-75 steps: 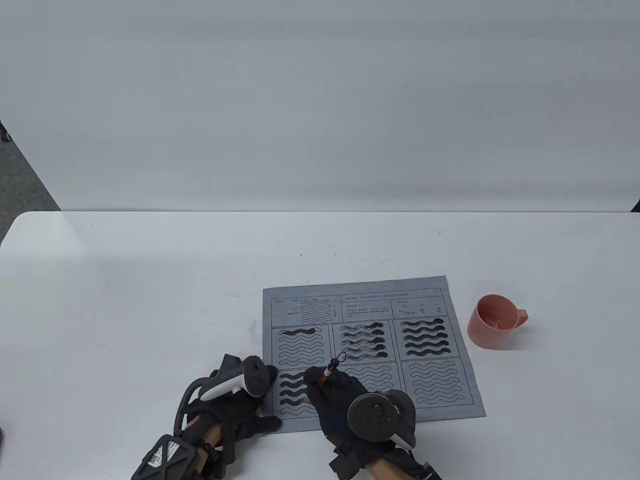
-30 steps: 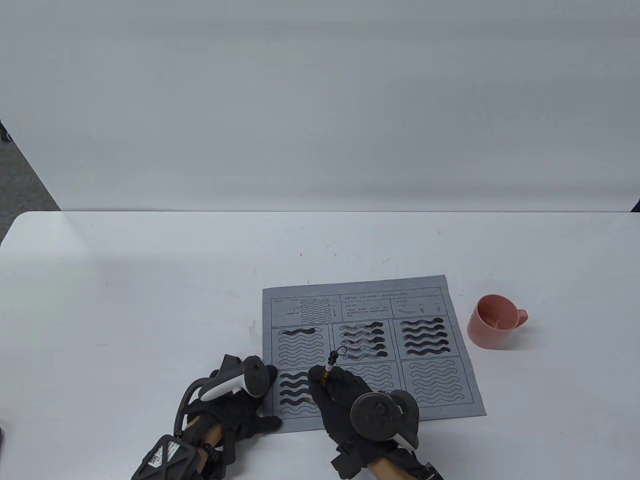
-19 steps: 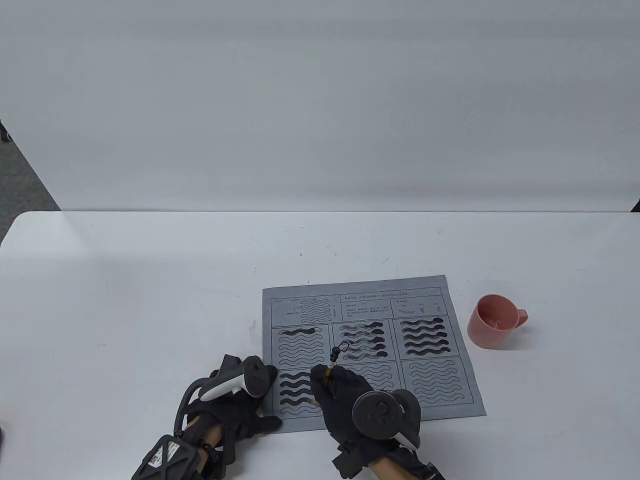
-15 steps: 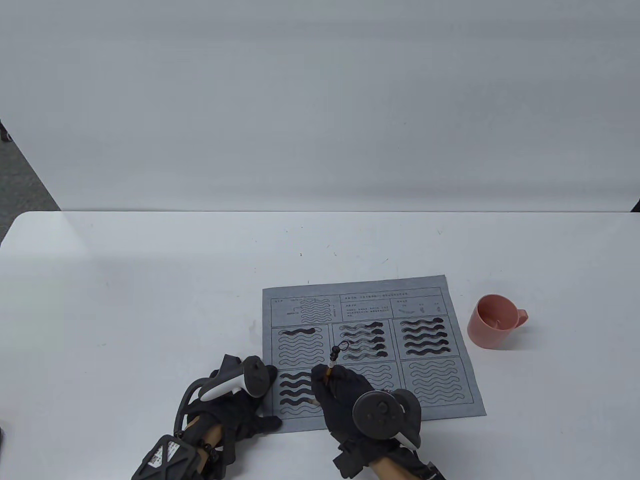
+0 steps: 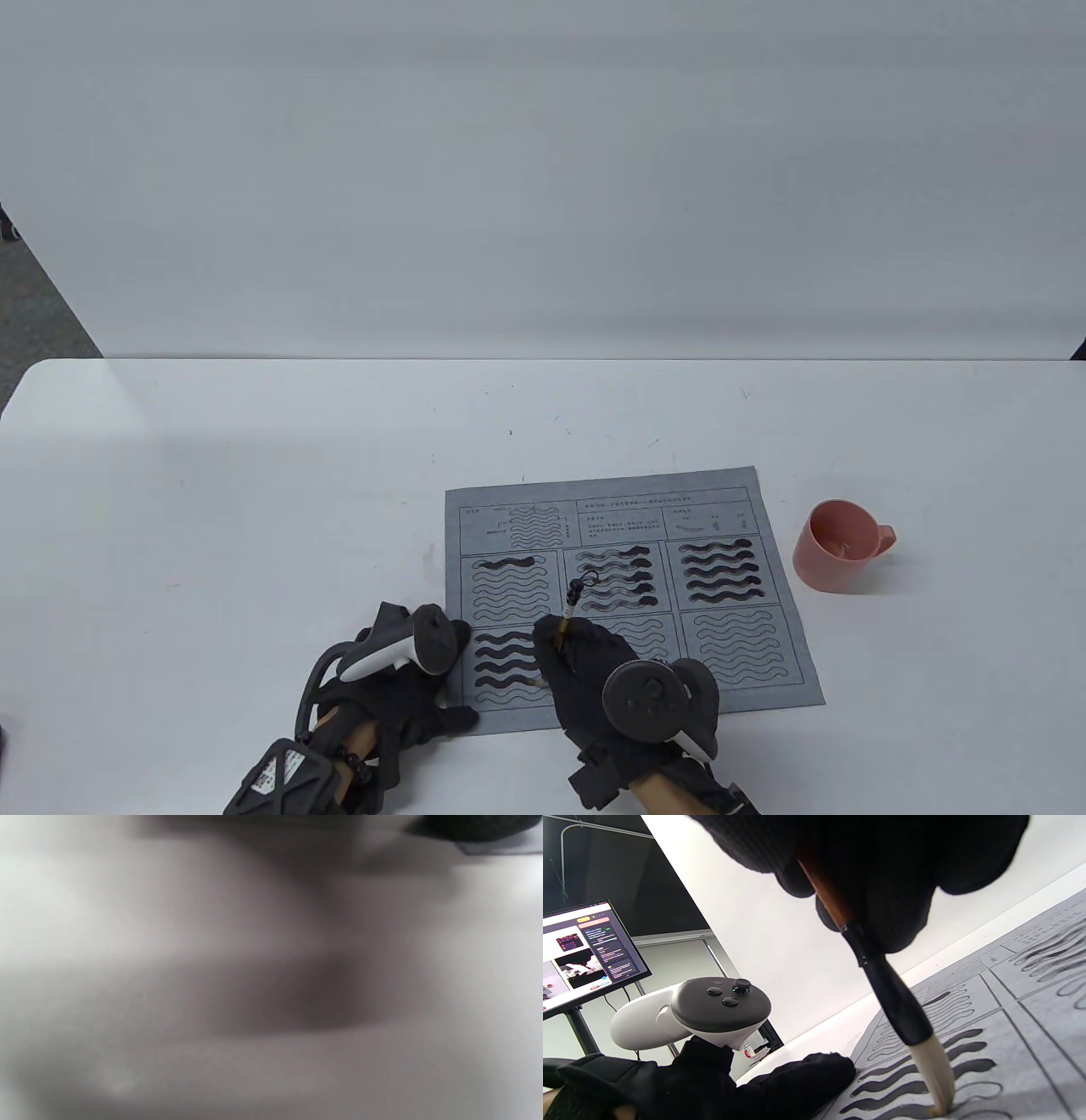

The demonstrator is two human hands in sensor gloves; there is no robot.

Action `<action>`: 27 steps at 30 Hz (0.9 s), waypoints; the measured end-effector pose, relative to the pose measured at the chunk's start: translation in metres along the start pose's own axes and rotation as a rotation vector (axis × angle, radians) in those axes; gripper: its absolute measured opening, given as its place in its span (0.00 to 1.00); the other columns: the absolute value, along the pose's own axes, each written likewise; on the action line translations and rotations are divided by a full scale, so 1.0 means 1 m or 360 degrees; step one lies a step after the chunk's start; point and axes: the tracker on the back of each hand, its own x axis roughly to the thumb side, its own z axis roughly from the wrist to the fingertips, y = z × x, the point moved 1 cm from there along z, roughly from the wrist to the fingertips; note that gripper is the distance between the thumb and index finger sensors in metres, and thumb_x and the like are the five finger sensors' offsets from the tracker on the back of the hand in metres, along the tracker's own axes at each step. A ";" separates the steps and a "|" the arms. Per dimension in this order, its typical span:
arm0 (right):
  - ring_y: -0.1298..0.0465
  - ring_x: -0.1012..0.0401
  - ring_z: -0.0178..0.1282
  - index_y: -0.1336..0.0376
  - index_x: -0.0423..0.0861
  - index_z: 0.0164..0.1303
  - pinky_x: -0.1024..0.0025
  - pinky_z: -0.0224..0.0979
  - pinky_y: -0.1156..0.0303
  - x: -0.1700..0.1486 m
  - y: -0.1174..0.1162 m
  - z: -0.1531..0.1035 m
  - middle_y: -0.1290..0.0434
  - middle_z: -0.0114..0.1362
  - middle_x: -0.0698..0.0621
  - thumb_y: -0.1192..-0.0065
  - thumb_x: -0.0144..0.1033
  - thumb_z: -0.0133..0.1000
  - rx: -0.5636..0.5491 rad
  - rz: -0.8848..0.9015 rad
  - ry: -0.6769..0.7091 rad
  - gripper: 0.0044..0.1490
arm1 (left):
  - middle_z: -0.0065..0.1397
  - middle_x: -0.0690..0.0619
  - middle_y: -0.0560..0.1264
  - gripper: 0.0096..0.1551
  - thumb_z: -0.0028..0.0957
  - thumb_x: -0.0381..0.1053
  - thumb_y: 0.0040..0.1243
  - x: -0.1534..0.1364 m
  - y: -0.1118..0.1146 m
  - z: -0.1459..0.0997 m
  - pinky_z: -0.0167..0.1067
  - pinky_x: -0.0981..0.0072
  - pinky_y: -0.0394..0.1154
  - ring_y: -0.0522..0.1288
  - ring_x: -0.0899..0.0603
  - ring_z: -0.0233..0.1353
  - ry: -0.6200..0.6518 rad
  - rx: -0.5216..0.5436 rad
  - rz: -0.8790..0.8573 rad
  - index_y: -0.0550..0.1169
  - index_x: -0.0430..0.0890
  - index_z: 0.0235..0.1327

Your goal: Trace patterns on water writing practice cloth with Chinese brush

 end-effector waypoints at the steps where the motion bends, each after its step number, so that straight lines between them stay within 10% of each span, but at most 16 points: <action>1: 0.19 0.44 0.57 0.36 0.39 0.63 0.36 0.62 0.28 0.000 0.000 0.000 0.22 0.64 0.39 0.45 0.35 0.60 0.0000 -0.0002 -0.0001 0.23 | 0.74 0.61 0.13 0.61 0.41 0.78 0.46 0.000 0.000 0.000 0.72 0.35 0.22 0.13 0.38 0.76 0.0000 0.0000 0.0000 0.21 0.71 0.65; 27: 0.18 0.44 0.57 0.36 0.39 0.63 0.36 0.62 0.28 -0.005 0.006 0.001 0.23 0.64 0.39 0.44 0.35 0.61 -0.0044 -0.0017 -0.0053 0.23 | 0.74 0.61 0.13 0.61 0.41 0.78 0.45 0.000 0.000 0.000 0.72 0.35 0.21 0.13 0.38 0.75 -0.0001 0.0000 0.0001 0.21 0.70 0.65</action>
